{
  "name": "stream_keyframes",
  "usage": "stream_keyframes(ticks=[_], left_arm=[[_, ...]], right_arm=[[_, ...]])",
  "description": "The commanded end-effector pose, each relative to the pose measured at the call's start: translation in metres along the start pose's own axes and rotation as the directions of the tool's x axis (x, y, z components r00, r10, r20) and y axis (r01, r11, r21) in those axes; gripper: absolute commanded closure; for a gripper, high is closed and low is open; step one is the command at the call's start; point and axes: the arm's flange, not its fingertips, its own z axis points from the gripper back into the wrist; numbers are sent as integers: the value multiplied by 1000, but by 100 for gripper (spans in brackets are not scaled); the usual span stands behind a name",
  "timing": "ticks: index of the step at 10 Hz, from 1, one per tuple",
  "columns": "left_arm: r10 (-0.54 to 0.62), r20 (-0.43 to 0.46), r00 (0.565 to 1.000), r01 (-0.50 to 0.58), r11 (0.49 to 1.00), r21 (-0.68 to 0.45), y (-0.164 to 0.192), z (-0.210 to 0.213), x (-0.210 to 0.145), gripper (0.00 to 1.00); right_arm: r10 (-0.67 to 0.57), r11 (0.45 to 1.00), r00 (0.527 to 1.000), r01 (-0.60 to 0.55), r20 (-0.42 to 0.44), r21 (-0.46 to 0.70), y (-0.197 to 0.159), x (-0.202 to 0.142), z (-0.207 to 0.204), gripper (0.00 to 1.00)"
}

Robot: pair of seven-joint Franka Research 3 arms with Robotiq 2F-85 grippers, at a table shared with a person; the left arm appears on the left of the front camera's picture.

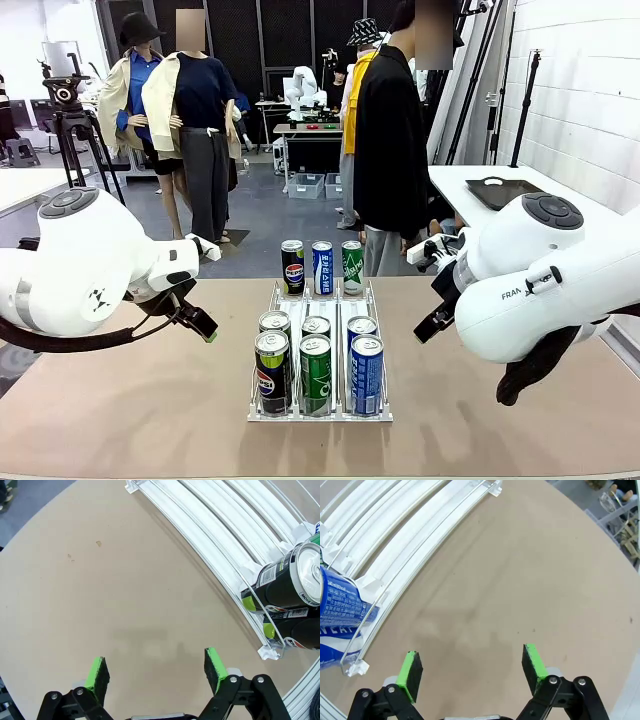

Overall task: Retrieve and hand over the desired beverage to the person.
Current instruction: Pick up a can of the same type that the person held from the Automatic Can Dispenser.

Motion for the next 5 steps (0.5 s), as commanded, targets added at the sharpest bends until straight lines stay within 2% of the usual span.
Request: stream_keyframes(ticks=[1, 5], left_arm=[[9, 1, 1000, -9, 1000, 1, 1, 0, -1, 0], [9, 1, 1000, -9, 1000, 1, 1, 0, -1, 0]], right_arm=[[0, 1000, 1000, 0, 0, 0, 0, 0, 0, 0], [0, 1000, 1000, 0, 0, 0, 0, 0, 0, 0]])
